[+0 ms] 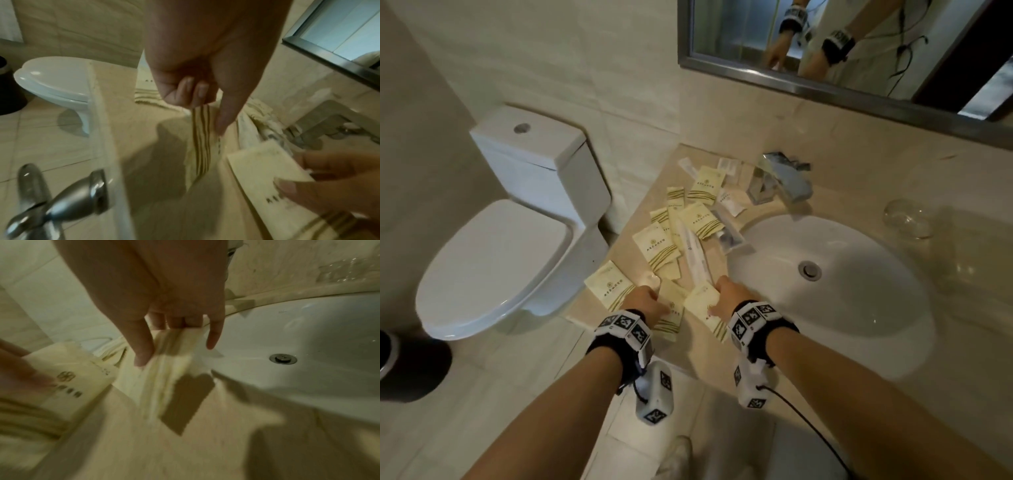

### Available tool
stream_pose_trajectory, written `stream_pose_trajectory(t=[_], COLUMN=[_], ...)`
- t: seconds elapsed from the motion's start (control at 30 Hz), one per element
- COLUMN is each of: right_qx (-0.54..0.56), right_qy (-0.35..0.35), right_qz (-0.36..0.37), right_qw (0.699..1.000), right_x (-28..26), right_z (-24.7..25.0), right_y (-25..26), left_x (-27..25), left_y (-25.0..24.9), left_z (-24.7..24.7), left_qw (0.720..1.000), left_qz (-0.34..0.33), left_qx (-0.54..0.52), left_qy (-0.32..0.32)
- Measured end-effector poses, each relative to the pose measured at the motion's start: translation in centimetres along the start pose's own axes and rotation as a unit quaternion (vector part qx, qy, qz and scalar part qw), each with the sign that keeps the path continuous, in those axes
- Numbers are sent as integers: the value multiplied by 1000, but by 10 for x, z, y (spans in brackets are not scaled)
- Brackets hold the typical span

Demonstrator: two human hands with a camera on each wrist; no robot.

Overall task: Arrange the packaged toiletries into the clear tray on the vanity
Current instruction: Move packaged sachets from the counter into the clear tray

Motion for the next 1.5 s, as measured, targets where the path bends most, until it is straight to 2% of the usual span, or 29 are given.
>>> stream_pose_trajectory(t=[0.1,0.23,0.37,0.47,0.67,0.73,0.93,1.03,1.17,1.23,1.27,1.33,1.4,1.43,1.5], right_qx=[45,165,326,403,466,479,474,476,505,536,564,647,743,778,817], right_qy=[6,-62,-148,-201,-292,-318,-349,-355,-375,-381,-378,-357,-307,-285,-270], right_qz=[23,34,73,70,48,37,29,26,-94,-169,-210,-256,-241,-222,-182], right_qw=[999,984,931,890,834,817,808,804,772,734,703,623,544,514,476], right_x=[1,2,-9,-23,-56,-67,-87,-90,-87,-80,-76,-74,-70,-67,-61], right_z=[17,51,88,113,152,167,199,212,217,210,206,196,191,189,186], right_y=[-1,-4,-11,-35,-107,-140,-227,-270,-337,-373,-392,-418,-431,-437,-445], left_x=[3,3,-6,-19,-52,-67,-101,-113,-118,-115,-113,-107,-100,-97,-91], left_y=[-15,-44,-84,-126,-213,-246,-321,-354,-384,-389,-392,-396,-401,-403,-406], left_z=[13,34,40,29,-16,-42,-119,-153,-189,-200,-206,-213,-218,-220,-223], left_qw=[998,995,984,965,941,930,911,912,913,916,918,921,924,925,926], left_qz=[-33,-55,-97,-143,-227,-253,-324,-326,-313,-301,-294,-283,-275,-272,-268], left_qx=[-18,-81,-150,-215,-227,-220,-164,-163,-188,-195,-196,-200,-199,-198,-197], left_qy=[50,36,25,48,108,150,195,188,181,180,178,176,175,176,179])
Point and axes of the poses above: each hand's wrist, its own x-axis towards the middle knuckle, its own z-axis out of the back of the hand, y = z × x, the point moved 2 cm from there along x, towards the middle knuckle, and after that the axes turned 8 degrees about x, right-handed, at the moved point
